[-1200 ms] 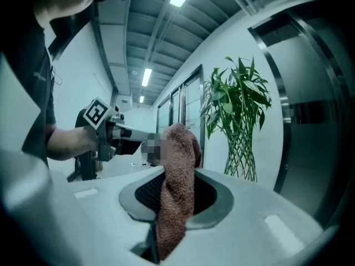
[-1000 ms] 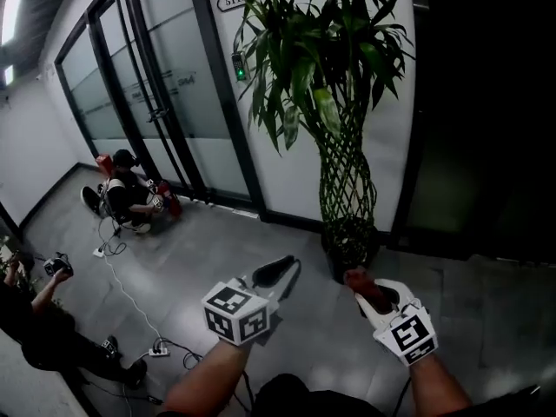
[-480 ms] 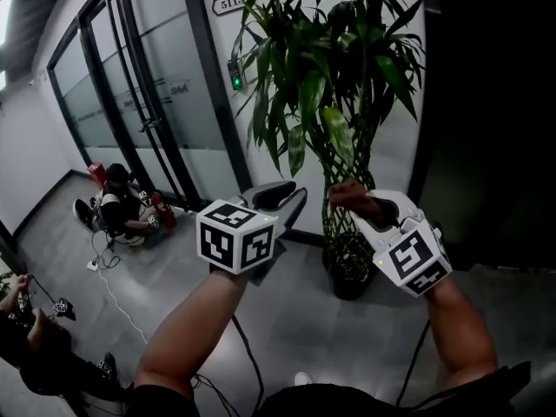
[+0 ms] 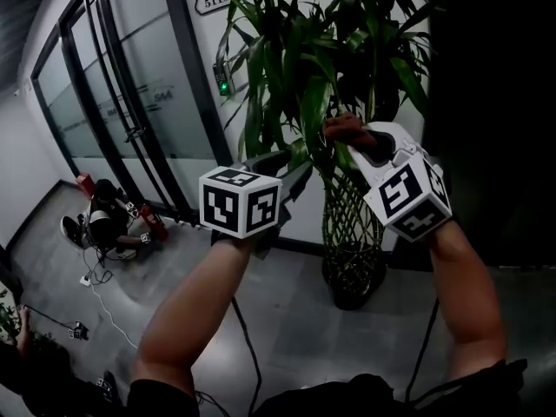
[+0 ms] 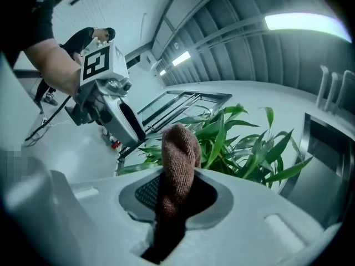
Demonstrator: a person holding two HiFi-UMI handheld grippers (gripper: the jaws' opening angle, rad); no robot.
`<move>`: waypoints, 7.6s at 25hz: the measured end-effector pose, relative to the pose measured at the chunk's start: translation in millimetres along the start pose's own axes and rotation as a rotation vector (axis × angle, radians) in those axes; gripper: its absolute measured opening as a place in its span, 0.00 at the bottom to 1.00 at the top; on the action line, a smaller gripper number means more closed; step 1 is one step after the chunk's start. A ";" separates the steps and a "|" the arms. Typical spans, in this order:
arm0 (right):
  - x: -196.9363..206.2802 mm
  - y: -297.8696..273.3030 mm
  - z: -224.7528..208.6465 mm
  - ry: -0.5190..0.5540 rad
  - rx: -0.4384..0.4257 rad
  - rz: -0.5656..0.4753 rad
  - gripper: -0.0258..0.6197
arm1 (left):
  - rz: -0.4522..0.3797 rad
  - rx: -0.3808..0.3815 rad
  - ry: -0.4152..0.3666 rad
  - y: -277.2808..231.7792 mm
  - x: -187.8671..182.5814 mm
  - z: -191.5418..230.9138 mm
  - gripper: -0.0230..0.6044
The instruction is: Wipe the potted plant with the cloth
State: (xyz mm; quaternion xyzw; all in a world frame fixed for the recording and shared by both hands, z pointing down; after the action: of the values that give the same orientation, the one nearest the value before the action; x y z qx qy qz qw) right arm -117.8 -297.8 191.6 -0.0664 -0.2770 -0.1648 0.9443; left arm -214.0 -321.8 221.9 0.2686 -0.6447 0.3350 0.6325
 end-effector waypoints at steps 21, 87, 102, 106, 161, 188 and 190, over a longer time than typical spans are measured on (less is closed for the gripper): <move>-7.5 -124.0 -71.4 0.153 0.041 -0.089 0.15 | 0.022 -0.062 0.142 -70.7 -18.2 28.3 0.07; -19.0 -119.1 -8.6 0.069 -0.182 -0.240 0.15 | -0.016 -0.142 0.137 -46.7 -19.0 46.7 0.07; -20.5 -89.8 27.0 -0.118 -0.419 -0.308 0.15 | 0.002 -0.143 0.117 -46.8 -17.5 48.9 0.07; -20.7 -82.9 30.7 -0.094 -0.425 -0.307 0.15 | 0.005 -0.144 0.117 -49.7 -15.1 51.3 0.07; -6.7 -70.2 36.1 -0.008 -0.433 -0.304 0.15 | 0.046 -0.323 -0.091 -47.6 -10.1 38.5 0.10; 141.0 52.6 -66.8 -0.038 -0.283 -0.305 0.15 | -0.055 -0.061 0.013 -159.5 -26.6 -124.3 0.21; 157.8 64.4 -85.0 -0.038 -0.230 -0.242 0.15 | -0.069 -0.023 0.031 -172.1 -29.6 -133.9 0.24</move>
State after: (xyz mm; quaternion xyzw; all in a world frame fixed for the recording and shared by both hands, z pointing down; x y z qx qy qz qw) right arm 72.3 -299.2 204.2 -0.1434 -0.2802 -0.3068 0.8982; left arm 5.3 -329.4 205.0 0.2781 -0.6290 0.3098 0.6566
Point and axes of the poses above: the fingertips, and each gripper's own axes: y backward along the fingers, z to its left, x out of its underside, the point moved 2 cm from there along y, backward along the fingers, and after that the axes turned 6 degrees about y, right-handed, at the moved point
